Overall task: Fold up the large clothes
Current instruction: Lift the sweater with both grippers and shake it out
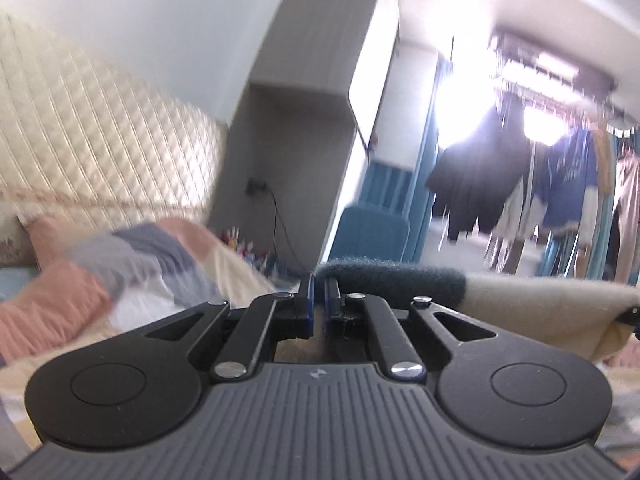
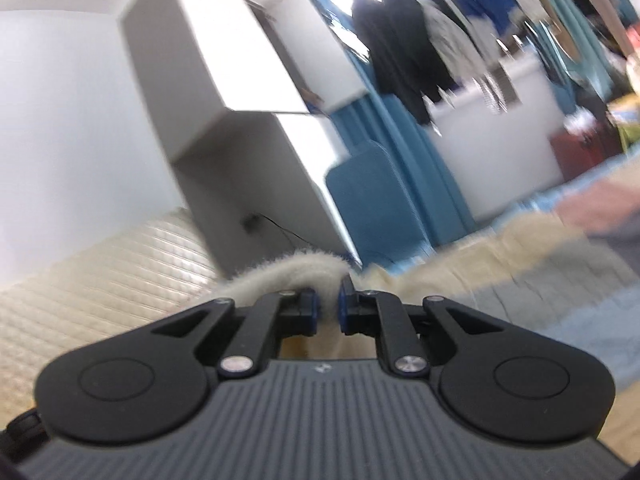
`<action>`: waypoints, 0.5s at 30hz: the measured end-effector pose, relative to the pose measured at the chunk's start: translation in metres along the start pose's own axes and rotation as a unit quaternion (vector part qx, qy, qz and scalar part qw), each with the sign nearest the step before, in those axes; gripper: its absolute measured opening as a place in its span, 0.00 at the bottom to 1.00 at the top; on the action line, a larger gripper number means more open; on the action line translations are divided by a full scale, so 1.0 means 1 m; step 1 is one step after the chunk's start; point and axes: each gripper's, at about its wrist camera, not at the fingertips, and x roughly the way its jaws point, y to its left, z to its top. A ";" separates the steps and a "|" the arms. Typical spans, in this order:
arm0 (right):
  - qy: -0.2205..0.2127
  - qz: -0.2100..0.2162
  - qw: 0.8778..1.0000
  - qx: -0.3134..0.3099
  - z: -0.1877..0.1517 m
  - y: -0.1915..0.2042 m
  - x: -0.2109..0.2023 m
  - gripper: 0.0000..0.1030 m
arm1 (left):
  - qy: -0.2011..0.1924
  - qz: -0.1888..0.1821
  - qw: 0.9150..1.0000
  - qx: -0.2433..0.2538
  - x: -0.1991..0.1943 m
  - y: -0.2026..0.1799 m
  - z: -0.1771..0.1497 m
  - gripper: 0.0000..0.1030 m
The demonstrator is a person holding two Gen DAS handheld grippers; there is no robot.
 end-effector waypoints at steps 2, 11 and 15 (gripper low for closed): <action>-0.024 0.025 0.999 -0.015 0.012 0.015 -0.017 0.13 | -0.024 -0.008 1.000 -0.011 -0.021 0.001 0.018 0.05; -0.025 0.130 0.990 -0.042 0.052 0.036 -0.067 0.13 | -0.068 -0.029 0.996 -0.054 -0.065 0.004 0.066 0.05; 0.078 0.128 0.989 0.018 0.045 0.012 -0.042 0.13 | 0.008 -0.016 0.998 -0.056 -0.030 0.008 0.033 0.05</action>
